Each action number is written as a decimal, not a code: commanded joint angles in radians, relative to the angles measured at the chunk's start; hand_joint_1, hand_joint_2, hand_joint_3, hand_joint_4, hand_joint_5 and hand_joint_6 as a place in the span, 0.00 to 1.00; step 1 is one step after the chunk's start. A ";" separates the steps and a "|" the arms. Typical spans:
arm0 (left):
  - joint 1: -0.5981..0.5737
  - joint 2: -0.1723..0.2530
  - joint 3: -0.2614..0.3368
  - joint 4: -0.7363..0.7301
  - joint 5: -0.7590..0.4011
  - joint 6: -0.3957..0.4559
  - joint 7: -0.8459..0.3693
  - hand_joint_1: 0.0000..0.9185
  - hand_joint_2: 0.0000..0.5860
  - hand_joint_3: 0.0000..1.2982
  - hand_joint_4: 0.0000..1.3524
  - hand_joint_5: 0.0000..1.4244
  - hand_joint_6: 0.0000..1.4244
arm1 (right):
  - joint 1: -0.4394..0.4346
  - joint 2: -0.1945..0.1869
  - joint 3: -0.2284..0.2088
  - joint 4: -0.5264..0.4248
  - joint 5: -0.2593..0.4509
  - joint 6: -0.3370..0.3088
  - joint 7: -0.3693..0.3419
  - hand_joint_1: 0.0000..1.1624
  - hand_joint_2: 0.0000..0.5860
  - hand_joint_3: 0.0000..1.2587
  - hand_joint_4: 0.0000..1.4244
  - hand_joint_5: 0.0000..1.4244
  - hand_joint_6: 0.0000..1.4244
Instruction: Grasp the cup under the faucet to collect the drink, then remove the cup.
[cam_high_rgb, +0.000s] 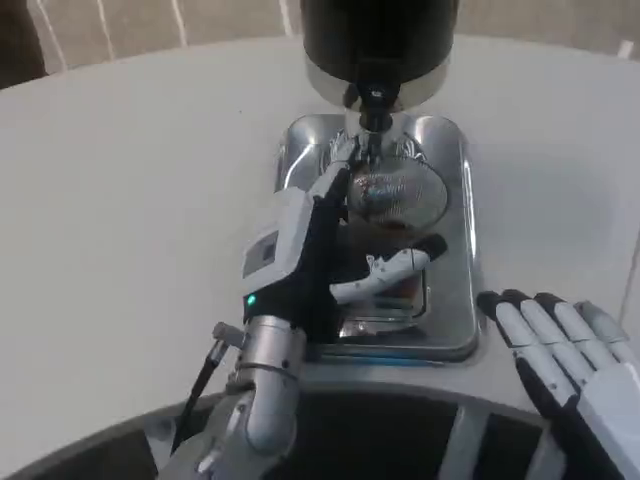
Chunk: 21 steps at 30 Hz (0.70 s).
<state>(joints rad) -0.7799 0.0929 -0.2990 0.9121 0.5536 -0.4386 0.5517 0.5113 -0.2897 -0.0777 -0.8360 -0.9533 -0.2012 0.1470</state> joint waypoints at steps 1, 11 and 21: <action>0.008 -0.041 -0.030 0.069 0.015 0.056 -0.008 0.39 0.08 0.27 0.37 0.58 0.82 | 0.010 0.013 -0.001 -0.033 -0.009 0.005 0.015 0.63 0.46 0.00 0.00 0.00 0.00; -0.003 -0.106 -0.031 0.107 0.017 0.065 0.187 0.72 0.14 0.78 0.89 0.96 1.00 | 0.026 0.032 -0.016 -0.062 -0.006 0.028 0.043 0.63 0.47 0.00 0.00 0.00 0.00; 0.061 -0.068 -0.010 0.004 0.005 0.050 0.246 0.75 0.14 0.83 0.92 0.96 1.00 | 0.013 0.043 0.014 -0.053 -0.009 0.019 0.055 0.61 0.48 0.00 0.00 0.00 0.00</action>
<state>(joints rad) -0.7501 0.0105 -0.3179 0.9494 0.5589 -0.3845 0.7859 0.5227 -0.2466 -0.0674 -0.8789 -0.9587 -0.1768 0.1970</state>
